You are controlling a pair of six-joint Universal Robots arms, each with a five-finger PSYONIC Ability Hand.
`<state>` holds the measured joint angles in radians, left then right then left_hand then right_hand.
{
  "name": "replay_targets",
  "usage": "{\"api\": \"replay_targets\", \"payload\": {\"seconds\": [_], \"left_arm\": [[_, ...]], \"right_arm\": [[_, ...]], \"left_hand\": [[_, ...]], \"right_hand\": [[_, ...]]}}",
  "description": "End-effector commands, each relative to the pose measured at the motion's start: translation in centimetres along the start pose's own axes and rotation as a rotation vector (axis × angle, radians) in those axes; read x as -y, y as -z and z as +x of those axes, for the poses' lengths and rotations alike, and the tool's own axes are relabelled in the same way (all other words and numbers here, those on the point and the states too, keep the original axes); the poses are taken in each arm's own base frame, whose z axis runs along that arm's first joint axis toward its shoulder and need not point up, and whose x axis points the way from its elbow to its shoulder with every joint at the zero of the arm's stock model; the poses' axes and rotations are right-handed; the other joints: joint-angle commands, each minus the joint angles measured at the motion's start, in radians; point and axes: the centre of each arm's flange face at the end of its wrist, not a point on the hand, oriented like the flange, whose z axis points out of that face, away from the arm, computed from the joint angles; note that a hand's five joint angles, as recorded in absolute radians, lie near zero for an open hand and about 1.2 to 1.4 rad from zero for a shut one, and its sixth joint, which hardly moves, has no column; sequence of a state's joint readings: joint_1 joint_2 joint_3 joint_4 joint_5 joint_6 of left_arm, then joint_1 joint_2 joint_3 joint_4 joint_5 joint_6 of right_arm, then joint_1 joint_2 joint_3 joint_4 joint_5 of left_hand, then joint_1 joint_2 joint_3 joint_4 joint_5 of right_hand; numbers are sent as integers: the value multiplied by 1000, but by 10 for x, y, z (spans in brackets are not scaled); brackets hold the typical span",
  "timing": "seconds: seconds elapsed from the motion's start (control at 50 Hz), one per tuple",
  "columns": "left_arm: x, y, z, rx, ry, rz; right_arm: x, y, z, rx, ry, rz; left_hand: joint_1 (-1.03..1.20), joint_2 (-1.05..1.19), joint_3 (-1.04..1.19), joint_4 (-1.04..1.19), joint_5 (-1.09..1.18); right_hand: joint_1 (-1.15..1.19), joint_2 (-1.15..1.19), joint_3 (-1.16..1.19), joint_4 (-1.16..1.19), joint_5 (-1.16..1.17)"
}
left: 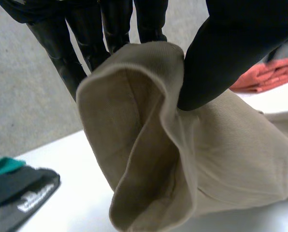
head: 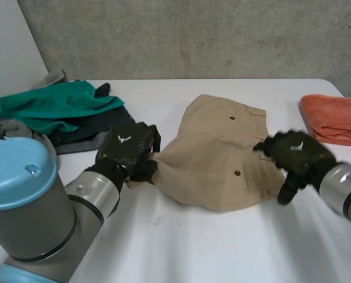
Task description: Fold the laundry.
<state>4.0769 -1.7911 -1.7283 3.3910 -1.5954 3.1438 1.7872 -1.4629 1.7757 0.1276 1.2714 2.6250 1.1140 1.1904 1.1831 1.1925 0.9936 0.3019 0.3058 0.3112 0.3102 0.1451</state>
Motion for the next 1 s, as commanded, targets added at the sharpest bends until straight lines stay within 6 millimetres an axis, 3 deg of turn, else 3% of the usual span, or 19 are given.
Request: {"api": "replay_targets", "payload": {"seconds": [0.02, 0.12, 0.26, 0.34, 0.42, 0.5, 0.52, 0.54, 0.56, 0.58, 0.62, 0.64, 0.66, 0.74, 0.82, 0.88, 0.92, 1.0], "left_arm": [[18, -6, 1, -4, -6, 61], [27, -10, 1, -4, -5, 90], [35, -11, 3, -5, -3, 113], [38, -9, 5, -10, -5, 124], [49, -3, 5, -8, -4, 151], [74, 7, 4, -7, -7, 228], [82, 10, 4, -6, -11, 254], [92, 14, 4, -7, -15, 283], [111, 21, 2, -2, -27, 339], [120, 25, 2, 0, -33, 364], [141, 33, 2, 3, -47, 418], [160, 41, 2, 8, -62, 470], [171, 44, 2, 13, -70, 498], [220, 63, 0, 35, -89, 632], [265, 81, -2, 50, -87, 772], [286, 85, -4, 63, -85, 838], [286, 78, -5, 73, -84, 835], [263, 33, -10, 101, -105, 741]], "right_arm": [[-35, -25, -13, 22, -71, 34], [-60, -53, -16, 19, -109, 1], [-66, -66, -12, -14, -96, -14], [-69, -74, -2, -82, -91, -14], [-61, -73, 6, -137, -77, 20], [-10, -48, 27, -215, -3, 151], [14, -32, 34, -243, 41, 205], [26, -24, 38, -252, 64, 226], [37, -16, 41, -261, 81, 242], [60, 0, 48, -281, 110, 279], [86, 16, 56, -300, 132, 329], [99, 24, 60, -310, 140, 356], [124, 39, 68, -339, 156, 407], [177, 76, 83, -402, 197, 541], [211, 102, 93, -463, 228, 643], [220, 107, 98, -479, 236, 672], [219, 96, 101, -471, 232, 658], [196, 46, 99, -394, 200, 557]], "left_hand": [[282, 206, 213, 204, 228], [282, 206, 213, 204, 228], [282, 206, 213, 204, 228], [282, 206, 213, 204, 228], [282, 206, 213, 204, 228], [282, 206, 213, 204, 228], [282, 206, 213, 204, 228], [282, 206, 213, 204, 228], [282, 206, 213, 204, 228], [282, 206, 213, 204, 228], [282, 206, 213, 204, 228], [282, 206, 213, 204, 228], [282, 206, 213, 204, 228], [282, 206, 213, 204, 228], [282, 206, 213, 204, 228], [282, 206, 213, 204, 228], [282, 206, 213, 204, 228], [282, 206, 213, 204, 228]], "right_hand": [[182, 178, 173, 174, 165], [308, 304, 299, 300, 290], [452, 448, 443, 444, 434], [1087, 1083, 1078, 1079, 1070], [1094, 1090, 1085, 1086, 1077], [1094, 1090, 1085, 1086, 1077], [1094, 1090, 1085, 1086, 1077], [1094, 1090, 1085, 1086, 1077], [1094, 1090, 1085, 1086, 1077], [1094, 1090, 1085, 1086, 1077], [1094, 1090, 1085, 1086, 1077], [1094, 1090, 1085, 1086, 1077], [1094, 1090, 1085, 1086, 1077], [1094, 1090, 1085, 1086, 1077], [1094, 1090, 1085, 1086, 1077], [1094, 1090, 1085, 1086, 1077], [1094, 1090, 1085, 1086, 1077], [1094, 1090, 1085, 1086, 1077]]}}
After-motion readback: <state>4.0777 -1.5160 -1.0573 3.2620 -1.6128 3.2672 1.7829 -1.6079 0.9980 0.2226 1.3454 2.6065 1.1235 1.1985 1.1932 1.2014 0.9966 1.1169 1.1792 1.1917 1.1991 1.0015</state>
